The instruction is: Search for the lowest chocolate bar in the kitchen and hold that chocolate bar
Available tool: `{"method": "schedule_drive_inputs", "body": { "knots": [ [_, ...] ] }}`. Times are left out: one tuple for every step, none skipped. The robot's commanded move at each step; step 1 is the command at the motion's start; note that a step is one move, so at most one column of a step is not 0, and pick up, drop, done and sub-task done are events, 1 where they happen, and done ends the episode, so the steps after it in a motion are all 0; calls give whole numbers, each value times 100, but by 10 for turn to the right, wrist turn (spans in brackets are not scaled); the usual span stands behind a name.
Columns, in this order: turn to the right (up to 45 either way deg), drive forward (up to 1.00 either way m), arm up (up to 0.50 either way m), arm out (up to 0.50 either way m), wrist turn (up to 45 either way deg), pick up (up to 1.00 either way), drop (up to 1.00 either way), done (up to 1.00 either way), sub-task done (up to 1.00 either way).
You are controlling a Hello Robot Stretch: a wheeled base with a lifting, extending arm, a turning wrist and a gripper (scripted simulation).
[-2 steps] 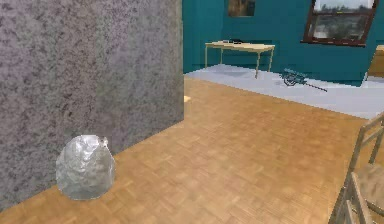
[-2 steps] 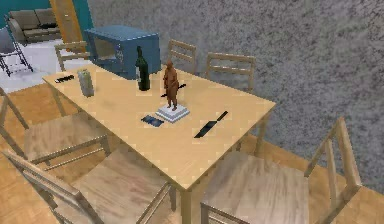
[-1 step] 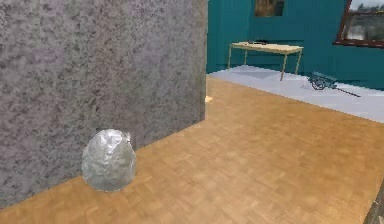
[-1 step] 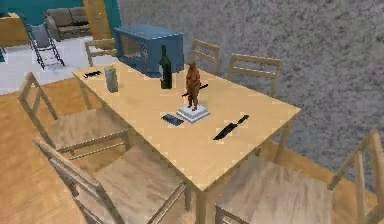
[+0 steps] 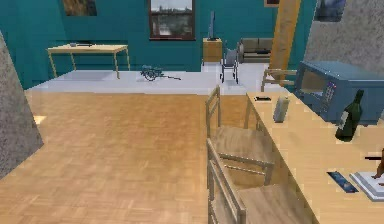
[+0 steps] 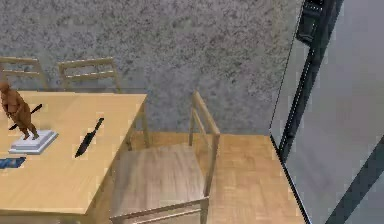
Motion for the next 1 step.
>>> {"method": "schedule_drive_inputs", "body": {
  "knots": [
    [450, 0, 0, 0, 0, 0, 0, 0, 0]
  ]
}}
